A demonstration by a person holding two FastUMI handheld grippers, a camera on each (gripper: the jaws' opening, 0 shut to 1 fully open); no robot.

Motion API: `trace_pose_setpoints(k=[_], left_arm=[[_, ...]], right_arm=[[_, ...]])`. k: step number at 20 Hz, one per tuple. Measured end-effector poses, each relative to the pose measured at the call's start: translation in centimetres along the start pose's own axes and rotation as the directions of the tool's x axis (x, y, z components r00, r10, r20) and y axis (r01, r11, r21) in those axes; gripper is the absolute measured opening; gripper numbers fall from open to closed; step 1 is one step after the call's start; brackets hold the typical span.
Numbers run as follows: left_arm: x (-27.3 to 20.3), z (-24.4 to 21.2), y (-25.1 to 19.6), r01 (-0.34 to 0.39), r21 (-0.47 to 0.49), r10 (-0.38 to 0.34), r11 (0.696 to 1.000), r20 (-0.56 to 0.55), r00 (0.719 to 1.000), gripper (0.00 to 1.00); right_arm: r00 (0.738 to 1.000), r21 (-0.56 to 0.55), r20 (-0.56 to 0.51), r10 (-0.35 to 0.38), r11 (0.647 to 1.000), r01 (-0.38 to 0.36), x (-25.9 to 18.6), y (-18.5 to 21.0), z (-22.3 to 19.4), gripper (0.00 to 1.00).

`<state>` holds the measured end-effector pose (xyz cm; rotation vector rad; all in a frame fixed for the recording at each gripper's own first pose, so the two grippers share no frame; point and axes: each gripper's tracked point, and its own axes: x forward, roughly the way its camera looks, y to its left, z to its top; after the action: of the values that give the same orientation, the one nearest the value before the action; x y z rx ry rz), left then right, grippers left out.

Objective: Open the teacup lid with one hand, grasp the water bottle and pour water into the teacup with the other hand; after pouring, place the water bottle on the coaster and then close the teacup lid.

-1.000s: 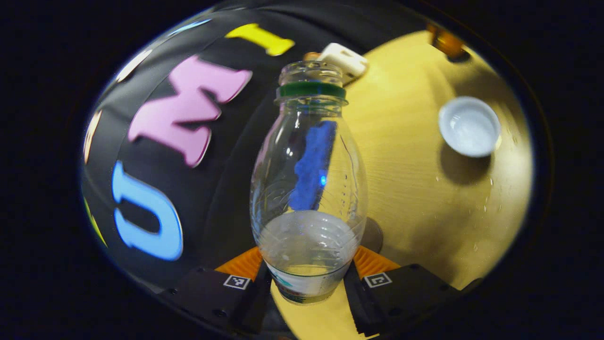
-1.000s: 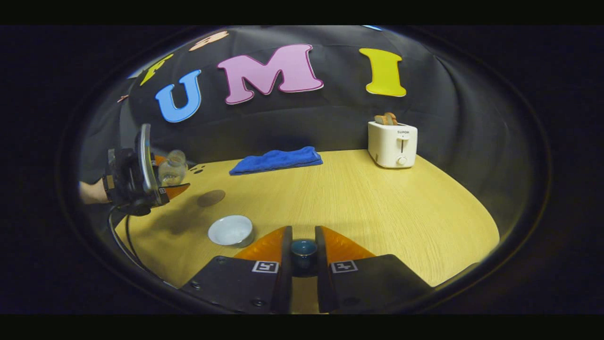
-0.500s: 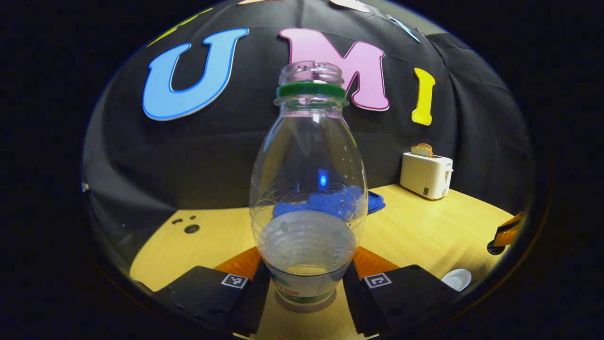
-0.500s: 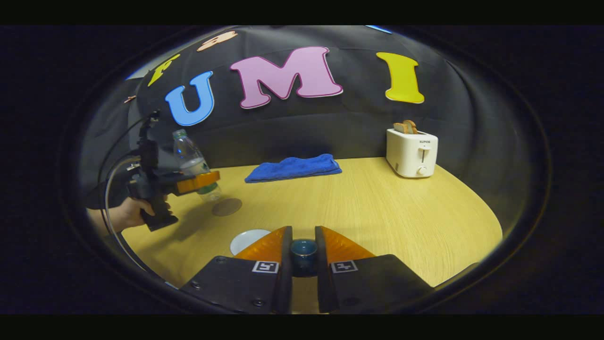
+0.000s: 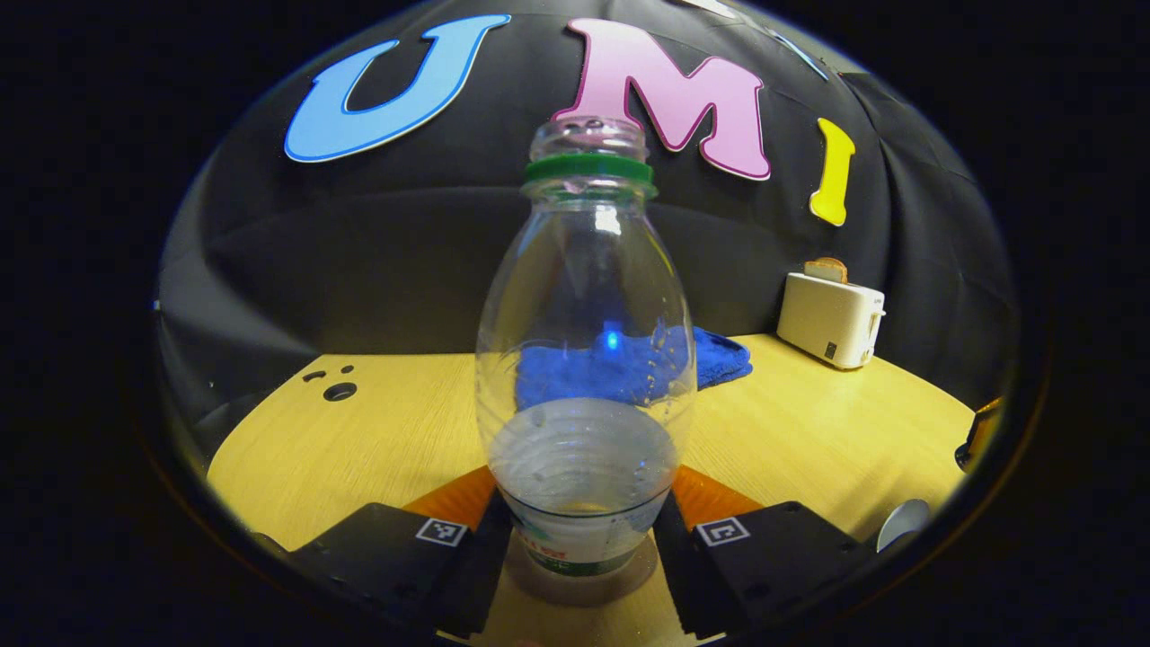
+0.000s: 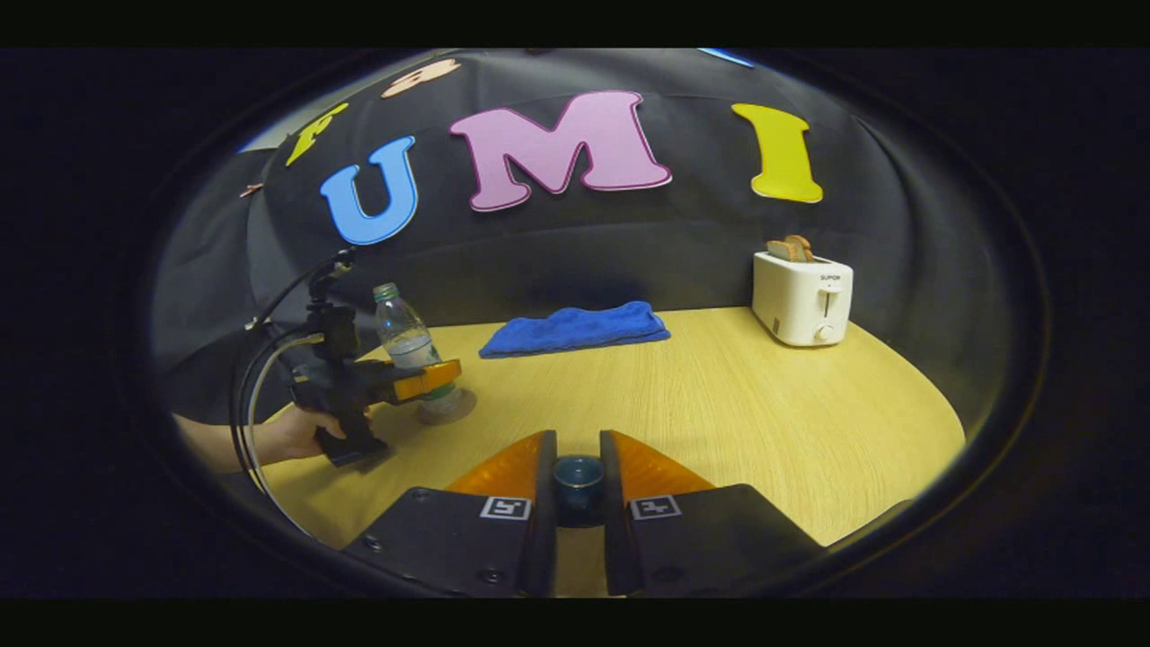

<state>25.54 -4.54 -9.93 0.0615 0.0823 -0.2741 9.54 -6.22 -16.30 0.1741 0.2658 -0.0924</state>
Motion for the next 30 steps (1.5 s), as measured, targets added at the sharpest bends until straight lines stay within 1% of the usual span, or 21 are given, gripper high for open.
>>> trace_pose_setpoints(k=[1,4,5,6,7,9,12,13,14,16,18,19,21,22,23,25,27,30], left_arm=[[0.1,-0.3,0.1,-0.008,0.006,0.008,1.000,-0.004,1.000,0.78],[0.0,-1.3,-0.5,0.000,-0.003,0.000,1.000,-0.052,0.999,0.81],[-0.5,-1.4,-0.4,-0.007,-0.006,0.006,1.000,-0.060,0.998,0.94],[-0.3,-1.7,-0.3,-0.008,-0.013,0.007,1.000,-0.058,0.998,1.00],[-0.8,-1.4,-0.3,-0.007,-0.022,0.005,1.000,-0.055,0.998,0.98],[-1.7,-1.4,-0.5,-0.003,-0.040,0.001,0.999,-0.062,0.998,0.96],[-4.2,-1.7,-0.5,-0.004,-0.048,0.000,0.999,-0.085,0.996,0.97],[-5.1,-1.8,-0.5,-0.008,-0.047,0.004,0.999,-0.088,0.996,0.97],[-6.1,-2.0,-0.5,-0.010,-0.044,0.005,0.999,-0.091,0.996,0.97],[-8.3,-2.2,-0.2,-0.023,-0.022,0.021,0.999,-0.087,0.996,0.97],[-10.2,-0.7,1.3,-0.082,0.024,0.082,0.996,-0.011,0.997,0.97],[-11.7,-0.1,1.3,-0.082,0.021,0.082,0.996,0.014,0.997,0.96],[-13.6,0.5,1.3,-0.076,-0.017,0.076,0.997,0.031,0.997,0.96],[-14.3,0.4,1.4,-0.073,-0.043,0.074,0.996,0.031,0.997,0.97],[-14.9,0.3,1.3,-0.073,-0.064,0.075,0.995,0.032,0.997,0.97],[-16.2,0.2,1.1,-0.069,-0.104,0.072,0.992,0.033,0.997,0.97],[-17.2,0.1,1.2,-0.080,-0.129,0.085,0.988,0.034,0.996,0.96],[-18.3,-0.7,1.4,-0.096,-0.152,0.100,0.984,0.024,0.995,0.96]], right_arm=[[1.000,-0.004,0.000,0.001,1.000,-0.001,-0.1,0.1,-0.1,0.25],[1.000,-0.015,-0.002,0.006,1.000,-0.006,0.1,0.5,-0.2,0.25],[1.000,-0.015,-0.003,0.008,1.000,-0.008,0.2,0.7,-0.3,0.25],[1.000,-0.015,-0.003,0.009,1.000,-0.009,0.2,0.8,-0.2,0.30],[1.000,-0.015,-0.002,0.011,1.000,-0.011,0.2,0.8,-0.1,0.30],[1.000,-0.017,0.005,0.012,1.000,-0.012,0.3,1.0,0.3,0.30],[1.000,-0.019,0.019,0.022,1.000,-0.022,0.5,1.3,1.0,0.21],[0.999,-0.023,0.022,0.025,0.999,-0.025,0.6,1.4,1.0,0.29],[0.999,-0.026,0.025,0.028,0.999,-0.028,0.8,1.6,1.0,0.25],[0.999,-0.037,0.030,0.037,0.999,-0.036,1.4,2.1,0.7,0.25],[0.998,-0.043,0.040,0.053,0.998,-0.051,2.1,2.9,-0.2,0.25],[0.997,-0.045,0.036,0.062,0.997,-0.060,2.4,3.4,-1.0,0.25],[0.997,-0.052,0.038,0.073,0.996,-0.071,2.7,4.2,-2.2,0.25],[0.996,-0.056,0.042,0.079,0.995,-0.077,2.9,4.6,-2.7,0.29],[0.995,-0.065,0.055,0.085,0.995,-0.082,2.9,5.0,-2.9,0.29],[0.993,-0.098,0.079,0.087,0.992,-0.079,3.2,5.4,-3.2,0.21],[0.993,-0.117,0.070,0.092,0.990,-0.083,3.9,5.6,-4.0,0.21],[0.993,-0.133,0.068,0.094,0.988,-0.084,4.1,5.7,-4.3,0.32]])
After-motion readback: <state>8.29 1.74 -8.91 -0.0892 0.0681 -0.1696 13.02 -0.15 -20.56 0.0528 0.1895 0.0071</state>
